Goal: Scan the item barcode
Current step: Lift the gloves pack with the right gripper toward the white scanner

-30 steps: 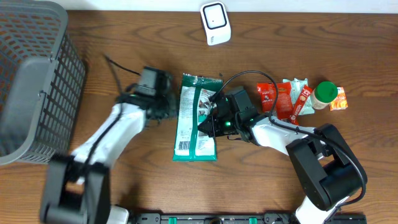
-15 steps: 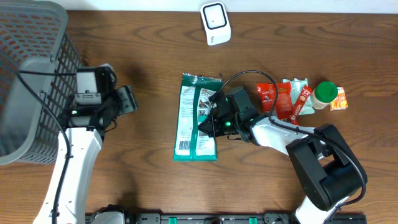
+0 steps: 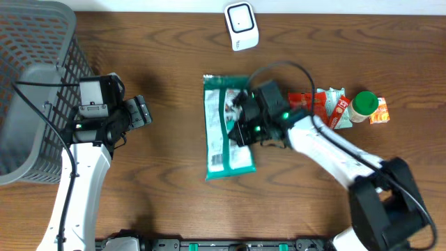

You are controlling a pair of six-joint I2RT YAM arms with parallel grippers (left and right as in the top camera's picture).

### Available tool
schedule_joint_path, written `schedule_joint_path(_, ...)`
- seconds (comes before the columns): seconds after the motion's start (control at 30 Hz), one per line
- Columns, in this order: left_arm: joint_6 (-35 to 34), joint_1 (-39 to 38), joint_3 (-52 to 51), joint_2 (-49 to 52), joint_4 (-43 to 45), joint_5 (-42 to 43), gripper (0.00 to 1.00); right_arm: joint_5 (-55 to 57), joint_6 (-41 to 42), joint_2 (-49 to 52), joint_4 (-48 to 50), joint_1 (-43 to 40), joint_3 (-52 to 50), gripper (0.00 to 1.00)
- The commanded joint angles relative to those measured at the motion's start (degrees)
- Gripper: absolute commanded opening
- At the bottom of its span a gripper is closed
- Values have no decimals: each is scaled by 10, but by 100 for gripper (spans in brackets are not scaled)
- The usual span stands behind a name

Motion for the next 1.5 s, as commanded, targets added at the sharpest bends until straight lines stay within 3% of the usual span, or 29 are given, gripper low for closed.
schedule_joint_path(0.0,7,2,10,-3,0,-5,83,90,-119,-24,-112,2,116,1)
schedule_joint_path(0.1,7,2,10,-3,0,-5,83,157,-176,-24,-217,2,202,1)
schedule_joint_path(0.3,7,2,10,-3,0,-5,83,263,-272,-24,-332,3,358,1)
schedule_joint_path(0.6,7,2,10,-3,0,-5,83,464,-424,5,-391,48,542,1)
schedule_joint_path(0.83,7,2,10,-3,0,-5,83,546,-541,90,-387,87,651,1)
schedule_joint_path(1.2,7,2,10,-3,0,-5,83,610,-754,239,-181,77,659,1)
schedule_joint_path(1.47,7,2,10,-3,0,-5,83,652,-897,358,85,68,659,1)
